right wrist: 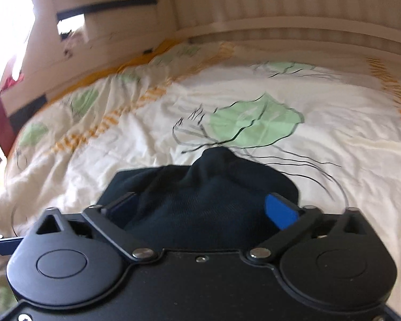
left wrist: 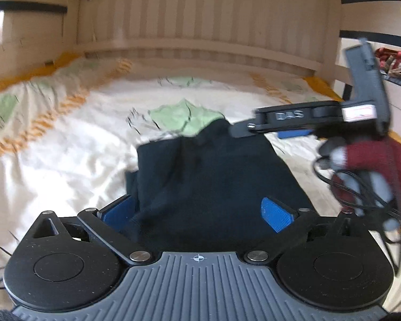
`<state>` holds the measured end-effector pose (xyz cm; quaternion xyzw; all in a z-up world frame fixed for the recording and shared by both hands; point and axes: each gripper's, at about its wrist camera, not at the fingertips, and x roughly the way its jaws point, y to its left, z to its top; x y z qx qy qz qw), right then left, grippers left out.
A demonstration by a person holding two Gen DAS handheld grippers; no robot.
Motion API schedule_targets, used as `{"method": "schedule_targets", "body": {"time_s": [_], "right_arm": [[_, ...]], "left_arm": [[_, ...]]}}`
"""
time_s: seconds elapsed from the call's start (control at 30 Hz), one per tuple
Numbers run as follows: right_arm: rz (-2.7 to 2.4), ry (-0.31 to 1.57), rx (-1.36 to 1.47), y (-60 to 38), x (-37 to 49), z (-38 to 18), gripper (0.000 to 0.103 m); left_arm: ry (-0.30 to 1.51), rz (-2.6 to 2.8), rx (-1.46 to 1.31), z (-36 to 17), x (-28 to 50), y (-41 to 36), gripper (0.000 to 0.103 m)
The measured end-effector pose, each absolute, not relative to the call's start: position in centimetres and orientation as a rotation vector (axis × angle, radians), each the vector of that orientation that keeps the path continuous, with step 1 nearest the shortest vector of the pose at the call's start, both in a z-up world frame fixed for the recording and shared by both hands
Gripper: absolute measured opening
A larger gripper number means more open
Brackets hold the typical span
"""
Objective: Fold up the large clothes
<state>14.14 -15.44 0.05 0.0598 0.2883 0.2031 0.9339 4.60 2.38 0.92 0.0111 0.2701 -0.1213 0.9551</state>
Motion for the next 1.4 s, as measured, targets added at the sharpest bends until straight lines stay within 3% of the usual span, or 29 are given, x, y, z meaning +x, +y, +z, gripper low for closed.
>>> {"method": "schedule_targets", "body": {"time_s": [0.67,1.4], "right_arm": [[0.163,0.583,0.337,-18.3,2.7,1.6,0.103],[-0.023,0.584,0.209,-17.3,-6.0,1.7,0.102]], "left_arm": [[0.665,-0.112,0.033,4.7,3.3,2.5,0.103],[0.667,-0.082,0.09,5.7,-1.1,-0.3,0.102]]}}
